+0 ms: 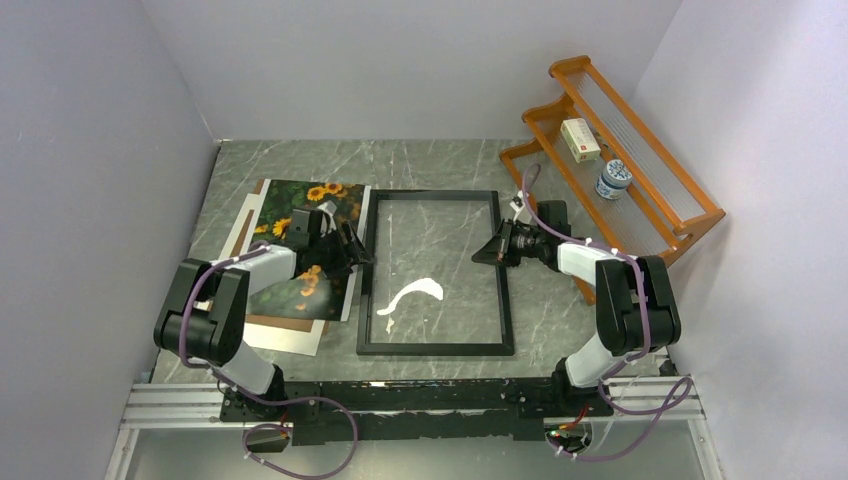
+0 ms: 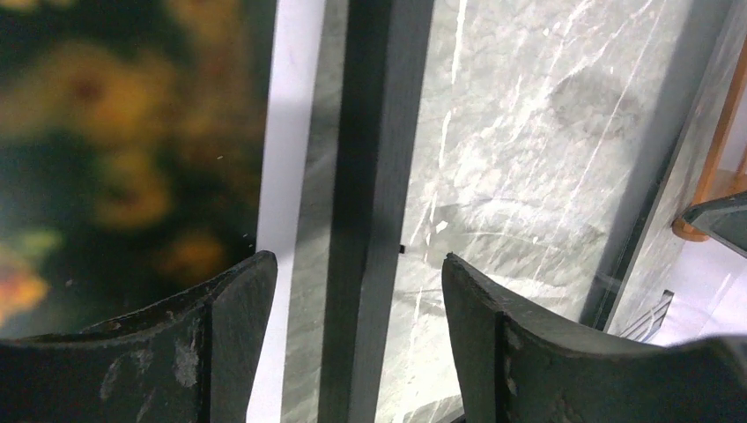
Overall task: Put the photo into the frame
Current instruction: Place the photo frame item in the photo frame.
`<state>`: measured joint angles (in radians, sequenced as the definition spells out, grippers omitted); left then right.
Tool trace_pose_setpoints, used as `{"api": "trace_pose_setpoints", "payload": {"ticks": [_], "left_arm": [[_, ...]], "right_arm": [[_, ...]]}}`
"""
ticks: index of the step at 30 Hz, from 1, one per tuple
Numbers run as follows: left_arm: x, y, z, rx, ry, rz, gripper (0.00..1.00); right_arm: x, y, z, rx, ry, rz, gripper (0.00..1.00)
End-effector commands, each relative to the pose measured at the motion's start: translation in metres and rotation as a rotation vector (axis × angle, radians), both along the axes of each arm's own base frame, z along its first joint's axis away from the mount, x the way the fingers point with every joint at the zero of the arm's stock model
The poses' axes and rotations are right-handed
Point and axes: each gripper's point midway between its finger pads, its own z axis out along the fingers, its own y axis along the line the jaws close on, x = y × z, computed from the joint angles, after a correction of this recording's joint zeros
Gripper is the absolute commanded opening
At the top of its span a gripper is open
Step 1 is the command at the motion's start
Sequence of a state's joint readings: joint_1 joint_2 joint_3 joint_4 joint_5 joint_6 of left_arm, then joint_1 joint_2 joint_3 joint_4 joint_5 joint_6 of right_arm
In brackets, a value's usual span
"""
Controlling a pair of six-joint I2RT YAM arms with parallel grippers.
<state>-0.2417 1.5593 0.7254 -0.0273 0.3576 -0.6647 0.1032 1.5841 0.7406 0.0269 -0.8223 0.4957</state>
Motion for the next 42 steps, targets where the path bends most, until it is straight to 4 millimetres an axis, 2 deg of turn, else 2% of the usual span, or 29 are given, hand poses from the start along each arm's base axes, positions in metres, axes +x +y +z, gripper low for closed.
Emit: {"api": "trace_pose_setpoints", "payload": {"ticks": [1,3,7,11,15,20,25,30,35,38,42], "left_arm": [[0.013,-0.013,0.011,0.01,-0.061,-0.062,0.74],[0.014,-0.012,0.007,0.031,-0.049,-0.056,0.73],[0.017,-0.012,0.007,0.044,-0.047,-0.044,0.72],[0.02,-0.006,0.011,0.067,-0.056,-0.007,0.71],[0.025,0.011,0.028,0.115,-0.103,0.098,0.71],[0.028,0.034,0.056,0.167,-0.182,0.218,0.72],[0.023,0.044,0.068,0.189,-0.2,0.267,0.73],[0.016,0.064,0.066,0.24,-0.176,0.371,0.73],[0.012,0.075,0.069,0.254,-0.177,0.421,0.73],[0.013,0.074,0.069,0.249,-0.174,0.422,0.74],[0.013,0.065,0.066,0.22,-0.175,0.369,0.74]], "right_arm": [[0.002,0.007,0.007,0.056,-0.076,0.045,0.0],[0.001,0.01,0.012,0.091,-0.078,0.058,0.0],[0.002,0.013,0.036,0.134,-0.118,0.057,0.0],[0.004,0.014,0.073,0.157,-0.173,0.042,0.0],[0.004,0.018,0.118,0.181,-0.222,0.027,0.0],[-0.005,0.044,0.156,0.231,-0.238,0.058,0.0],[-0.012,0.074,0.179,0.281,-0.255,0.115,0.0],[-0.017,0.096,0.192,0.302,-0.273,0.172,0.0],[-0.018,0.106,0.211,0.32,-0.315,0.204,0.0],[-0.012,0.107,0.194,0.282,-0.294,0.196,0.0],[-0.005,0.104,0.15,0.222,-0.235,0.175,0.0]]}}
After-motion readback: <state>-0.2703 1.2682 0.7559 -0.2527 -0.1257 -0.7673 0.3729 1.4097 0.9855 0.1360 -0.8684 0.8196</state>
